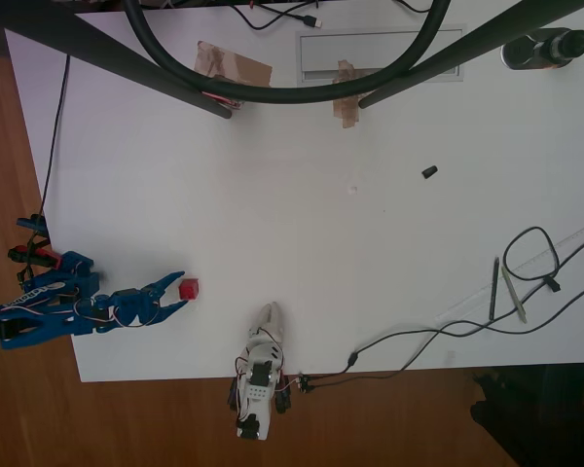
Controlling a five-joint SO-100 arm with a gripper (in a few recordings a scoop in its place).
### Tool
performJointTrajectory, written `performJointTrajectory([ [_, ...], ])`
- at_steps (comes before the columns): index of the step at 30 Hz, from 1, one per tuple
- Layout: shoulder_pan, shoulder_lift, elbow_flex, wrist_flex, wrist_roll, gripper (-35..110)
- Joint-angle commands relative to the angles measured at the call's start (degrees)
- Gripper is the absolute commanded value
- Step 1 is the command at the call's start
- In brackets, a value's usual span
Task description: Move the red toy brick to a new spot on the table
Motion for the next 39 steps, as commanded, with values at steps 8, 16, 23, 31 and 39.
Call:
performJointTrajectory([
  [8,3.87,-4.39,-0.53,-6.94,-3.52,33],
  [16,2.99,-6.15,4.22,-10.9,-2.99,32],
  [23,1.05,-8.88,4.13,-13.27,1.49,22],
  [31,2.11,-9.67,2.9,-13.18,5.01,2],
  [39,10.11,-2.37,-12.04,9.76,10.28,0],
])
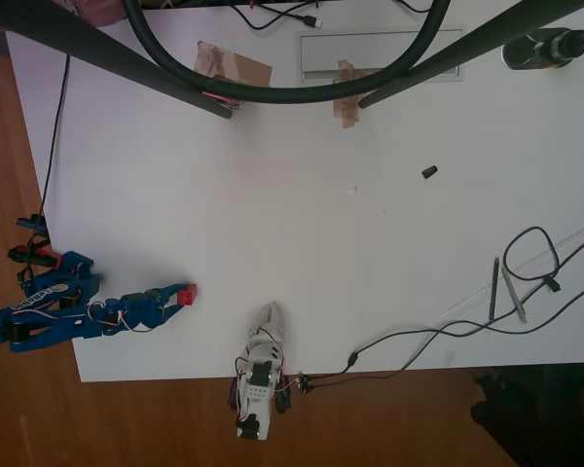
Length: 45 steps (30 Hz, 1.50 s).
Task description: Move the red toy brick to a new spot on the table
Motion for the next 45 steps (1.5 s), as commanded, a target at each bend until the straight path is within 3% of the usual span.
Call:
performJointTrajectory([
  [1,5.19,6.06,-11.69,10.63,2.2,0],
  [8,23.99,6.5,-23.38,24.43,4.92,0],
  [24,61.17,-7.56,-29.18,30.32,1.67,0],
  [37,72.86,-8.0,-15.91,22.15,-5.54,1],
  [41,73.56,-7.03,-13.71,21.36,-7.12,19],
  [45,73.65,-4.83,-13.27,19.34,-7.12,28],
])
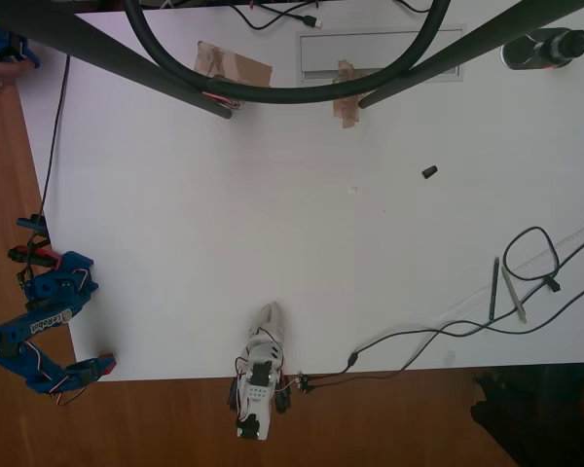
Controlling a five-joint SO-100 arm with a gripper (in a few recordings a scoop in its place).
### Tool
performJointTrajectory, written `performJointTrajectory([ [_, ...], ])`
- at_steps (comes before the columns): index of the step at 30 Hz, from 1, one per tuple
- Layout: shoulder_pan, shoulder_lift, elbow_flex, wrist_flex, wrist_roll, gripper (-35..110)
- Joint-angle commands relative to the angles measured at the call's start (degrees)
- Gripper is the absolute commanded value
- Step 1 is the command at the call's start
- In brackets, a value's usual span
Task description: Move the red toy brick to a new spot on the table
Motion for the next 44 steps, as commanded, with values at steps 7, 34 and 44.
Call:
performJointTrajectory([
  [7,-3.43,7.82,-10.55,2.11,5.1,32],
  [34,-81.56,72.51,30.32,29.71,6.59,0],
  [44,-82.27,86.31,47.46,30.5,3.34,0],
])
